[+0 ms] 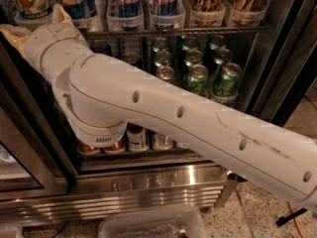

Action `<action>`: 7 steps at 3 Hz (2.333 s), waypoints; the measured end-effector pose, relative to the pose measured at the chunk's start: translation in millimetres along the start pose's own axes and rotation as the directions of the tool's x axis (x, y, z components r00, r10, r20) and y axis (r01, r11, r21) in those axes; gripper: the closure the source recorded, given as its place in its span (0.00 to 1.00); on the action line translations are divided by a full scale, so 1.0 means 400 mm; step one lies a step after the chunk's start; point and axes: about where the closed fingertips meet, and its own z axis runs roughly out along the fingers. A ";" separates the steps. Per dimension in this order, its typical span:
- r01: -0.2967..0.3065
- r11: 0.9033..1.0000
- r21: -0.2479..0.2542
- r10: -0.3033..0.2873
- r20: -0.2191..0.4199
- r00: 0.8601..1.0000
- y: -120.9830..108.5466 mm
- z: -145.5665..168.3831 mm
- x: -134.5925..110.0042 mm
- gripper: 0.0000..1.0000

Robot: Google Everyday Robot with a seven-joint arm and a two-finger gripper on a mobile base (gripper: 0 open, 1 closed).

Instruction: Pick 7up can from top shelf of fridge

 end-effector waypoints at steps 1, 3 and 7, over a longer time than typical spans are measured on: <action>0.008 1.000 -0.010 -0.008 0.008 1.000 -0.012 0.017 -0.004 0.29; 0.011 0.999 -0.041 -0.010 0.028 1.000 -0.025 0.065 -0.015 0.29; -0.004 0.997 -0.082 0.004 0.001 1.000 -0.034 0.160 -0.009 0.30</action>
Offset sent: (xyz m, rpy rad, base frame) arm 0.0210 0.0039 0.0104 -0.0056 -0.0343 0.0401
